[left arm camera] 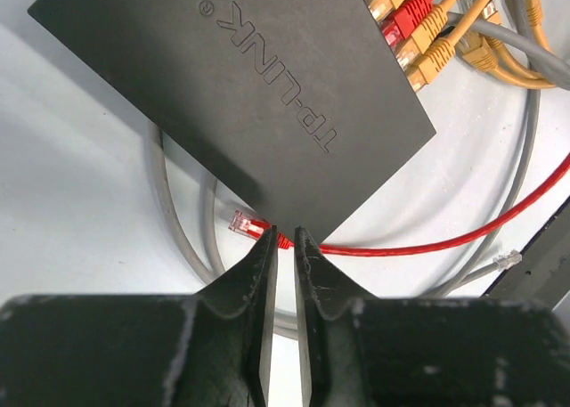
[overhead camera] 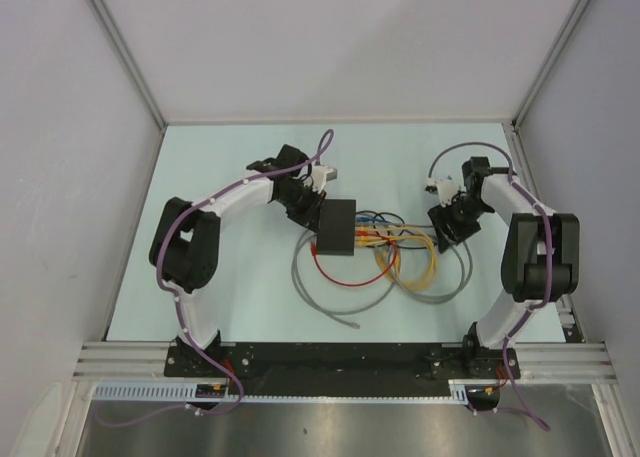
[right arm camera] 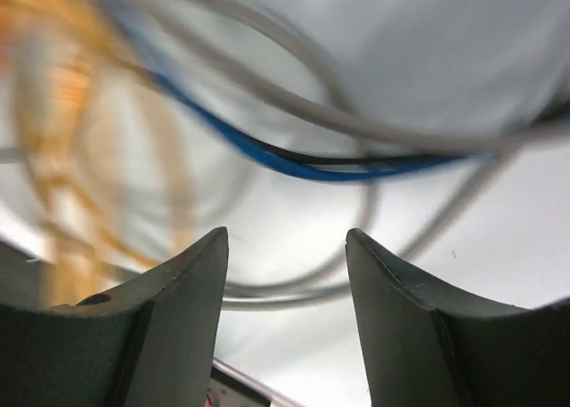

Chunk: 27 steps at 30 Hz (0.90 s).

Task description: Pull the plug from the switch port

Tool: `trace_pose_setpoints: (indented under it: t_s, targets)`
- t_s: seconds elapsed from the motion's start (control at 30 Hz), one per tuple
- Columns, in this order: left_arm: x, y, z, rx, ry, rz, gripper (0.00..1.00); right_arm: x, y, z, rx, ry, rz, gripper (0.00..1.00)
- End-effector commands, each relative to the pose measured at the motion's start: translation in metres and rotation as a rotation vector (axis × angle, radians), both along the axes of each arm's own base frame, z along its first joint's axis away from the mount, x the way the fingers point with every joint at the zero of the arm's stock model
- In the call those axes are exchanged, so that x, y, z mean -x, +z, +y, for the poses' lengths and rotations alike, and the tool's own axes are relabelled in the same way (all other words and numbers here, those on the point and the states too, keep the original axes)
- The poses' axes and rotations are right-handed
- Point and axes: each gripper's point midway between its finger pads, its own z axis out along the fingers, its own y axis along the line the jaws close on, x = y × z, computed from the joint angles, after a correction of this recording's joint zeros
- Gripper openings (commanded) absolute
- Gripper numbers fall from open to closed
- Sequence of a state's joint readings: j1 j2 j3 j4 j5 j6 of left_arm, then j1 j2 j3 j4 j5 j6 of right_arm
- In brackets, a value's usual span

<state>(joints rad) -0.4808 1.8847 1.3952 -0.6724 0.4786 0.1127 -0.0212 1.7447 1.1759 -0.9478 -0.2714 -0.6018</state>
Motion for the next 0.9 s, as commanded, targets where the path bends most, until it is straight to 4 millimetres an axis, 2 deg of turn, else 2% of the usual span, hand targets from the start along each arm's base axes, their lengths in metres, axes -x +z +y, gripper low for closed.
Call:
trace_pose_setpoints:
  t_s: [0.0,0.07,0.13,0.2,0.3,0.33,0.4,0.43,0.47,0.53,0.57,0.6,0.63,0.7,0.77,0.8,0.87]
  targets:
    - [-0.006,0.041,-0.007,0.071,-0.015,-0.065,0.20,-0.009,0.075,0.069,-0.308,0.172,-0.165,0.62]
    - [-0.007,0.049,-0.008,0.081,-0.016,-0.078,0.24,-0.003,0.088,0.079,-0.348,0.187,-0.160,0.62]
    - [-0.008,0.054,-0.008,0.086,-0.003,-0.084,0.27,-0.006,0.101,0.090,-0.390,0.184,-0.172,0.62]
    - [-0.009,0.057,-0.007,0.087,0.016,-0.089,0.35,-0.015,0.110,0.096,-0.412,0.163,-0.205,0.63]
    - [-0.011,0.056,0.000,0.054,0.080,-0.091,0.50,-0.034,0.122,0.110,-0.448,0.138,-0.241,0.63]
    - [-0.011,0.058,0.002,0.050,0.090,-0.096,0.52,-0.043,0.131,0.118,-0.455,0.151,-0.267,0.63]
    - [-0.007,0.062,0.006,0.059,0.084,-0.103,0.52,-0.058,0.129,0.125,-0.455,0.110,-0.254,0.63]
    - [-0.005,0.073,0.008,0.077,0.067,-0.139,0.52,-0.069,0.137,0.128,-0.462,0.102,-0.276,0.63]
    - [0.000,0.068,0.011,0.074,0.053,-0.145,0.49,-0.076,0.139,0.131,-0.470,0.089,-0.285,0.63]
    - [0.011,0.071,0.011,0.105,-0.025,-0.185,0.38,-0.089,0.135,0.135,-0.468,0.073,-0.286,0.63]
    - [0.023,0.060,0.011,0.119,-0.068,-0.165,0.15,-0.098,0.139,0.139,-0.469,0.077,-0.311,0.63]
    - [0.034,0.059,0.005,0.165,-0.122,-0.144,0.04,-0.103,0.138,0.141,-0.469,0.059,-0.302,0.63]
    - [0.040,0.054,0.005,0.169,-0.167,-0.149,0.00,-0.107,0.132,0.144,-0.471,0.051,-0.285,0.63]
    - [0.066,0.041,-0.002,0.198,-0.266,-0.081,0.00,-0.122,0.137,0.147,-0.488,0.035,-0.302,0.63]
    - [0.081,0.024,-0.005,0.165,-0.350,-0.045,0.00,-0.135,0.127,0.150,-0.490,0.020,-0.288,0.63]
    - [0.082,0.020,-0.007,0.154,-0.366,-0.041,0.00,-0.143,0.131,0.152,-0.500,0.021,-0.303,0.63]
    - [0.074,0.008,-0.007,0.104,-0.358,-0.054,0.00,-0.154,0.117,0.156,-0.507,0.011,-0.284,0.62]
